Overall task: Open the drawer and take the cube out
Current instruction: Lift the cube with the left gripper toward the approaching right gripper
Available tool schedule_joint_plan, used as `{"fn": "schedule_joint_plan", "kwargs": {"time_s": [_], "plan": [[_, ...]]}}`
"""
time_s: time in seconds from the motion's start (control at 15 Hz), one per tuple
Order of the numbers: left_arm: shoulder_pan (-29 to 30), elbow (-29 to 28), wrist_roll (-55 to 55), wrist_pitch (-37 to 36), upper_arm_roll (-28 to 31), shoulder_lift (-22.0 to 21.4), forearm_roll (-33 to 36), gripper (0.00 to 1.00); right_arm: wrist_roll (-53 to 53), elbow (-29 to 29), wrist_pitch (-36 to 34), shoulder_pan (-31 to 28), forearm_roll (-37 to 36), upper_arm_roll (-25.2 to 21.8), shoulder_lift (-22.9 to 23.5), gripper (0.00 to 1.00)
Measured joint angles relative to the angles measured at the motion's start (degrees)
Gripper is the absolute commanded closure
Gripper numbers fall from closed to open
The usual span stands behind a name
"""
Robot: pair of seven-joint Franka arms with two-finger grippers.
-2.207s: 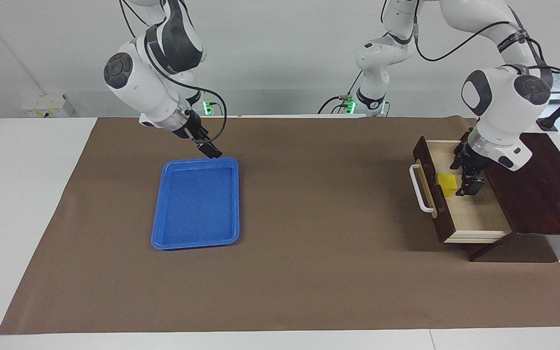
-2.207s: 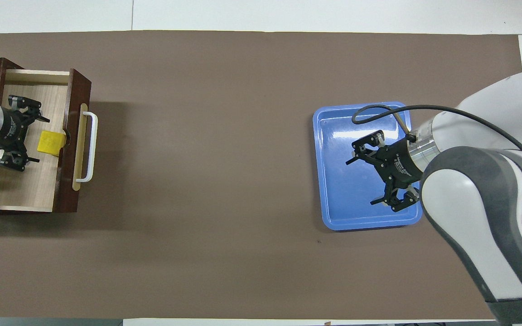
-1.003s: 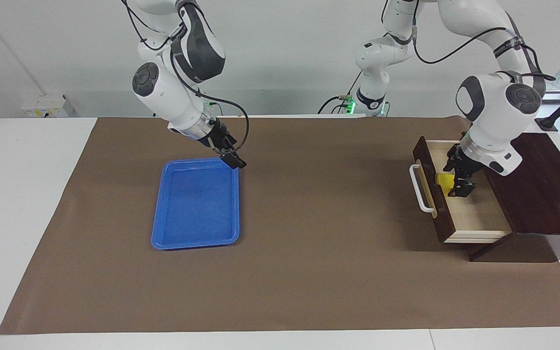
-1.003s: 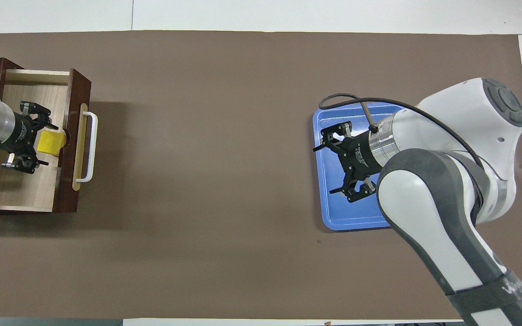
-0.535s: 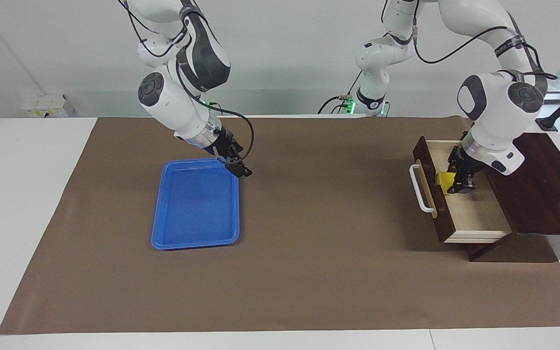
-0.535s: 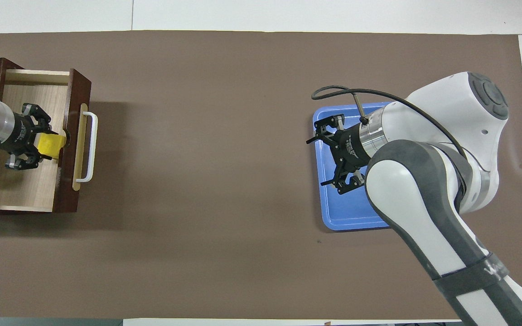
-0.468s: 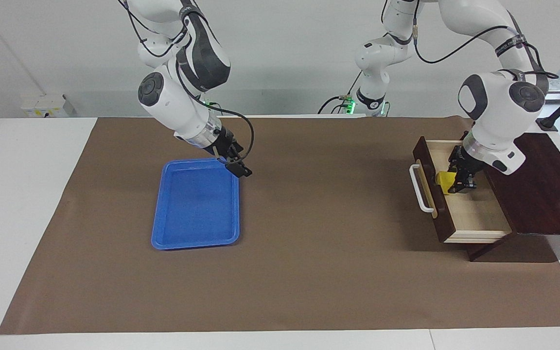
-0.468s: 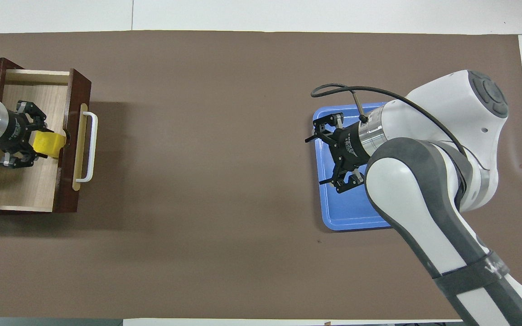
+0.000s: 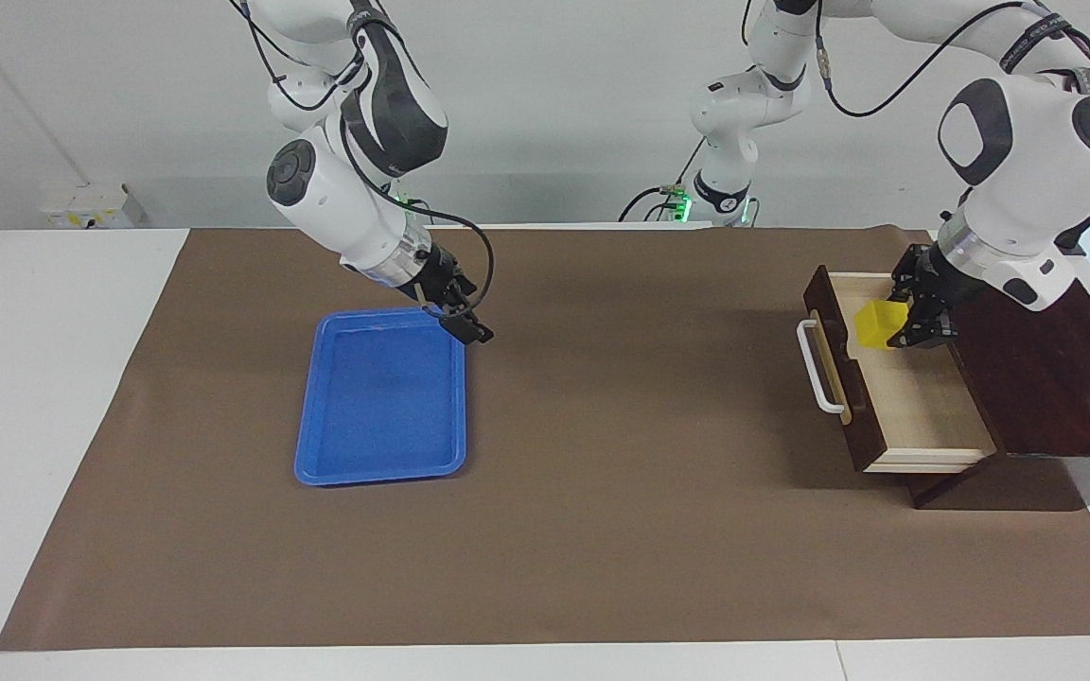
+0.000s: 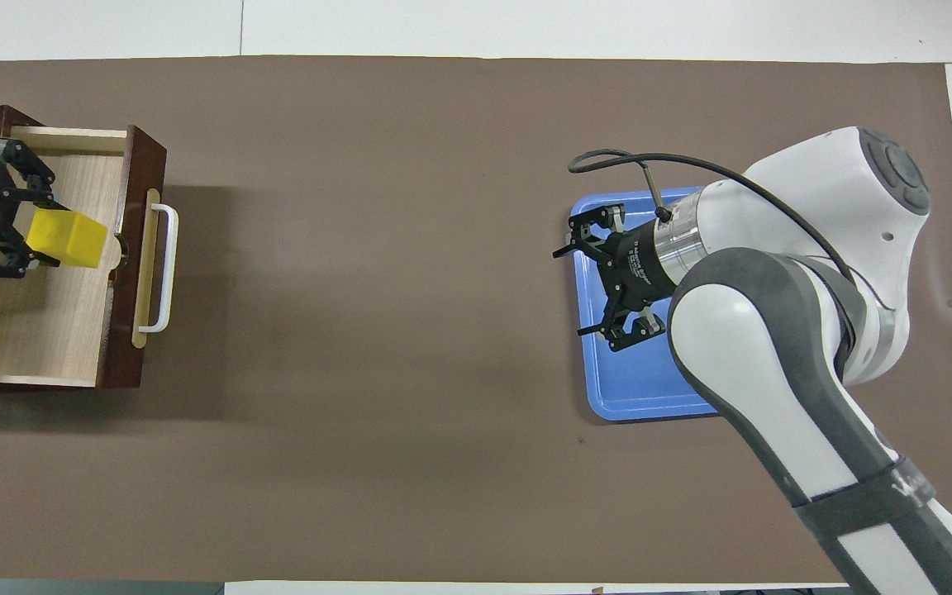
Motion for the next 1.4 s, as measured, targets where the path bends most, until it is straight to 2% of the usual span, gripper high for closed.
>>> {"fn": "schedule_joint_plan", "kwargs": {"time_s": [0.2, 0.4, 0.6, 0.94, 1.2, 1.4], "plan": [[-8.01, 1.49, -14.40, 0.38, -0.33, 0.96, -0.37, 1.00, 1.99, 0.13, 1.70, 0.46, 2.01, 0.00, 0.38, 0.00], [-16.13, 1.23, -27.18, 4.27, -0.55, 1.58, -0.41, 1.00, 5.35, 0.92, 4.16, 2.96, 3.10, 0.01, 2.03, 0.00], [-21.55, 0.98, -34.36, 6.68, -0.58, 2.25, -0.41, 1.00, 7.34, 2.47, 4.88, 4.70, 6.98, 0.02, 3.69, 0.00], [-25.45, -0.63, -38.60, 9.41, -0.54, 2.70, -0.42, 1.00, 8.55, 9.01, 5.27, 8.64, 7.99, 0.02, 10.42, 0.00], [-26.06, -1.19, -39.43, 10.06, -0.50, 2.73, -0.42, 1.00, 12.67, 17.01, 5.59, 10.68, 7.99, 0.01, 17.26, 0.00], [-26.22, -1.95, -39.81, 10.70, -0.52, 2.73, -0.41, 1.00, 13.39, 20.59, 5.58, 11.82, 7.99, 0.03, 19.51, 0.00]]}}
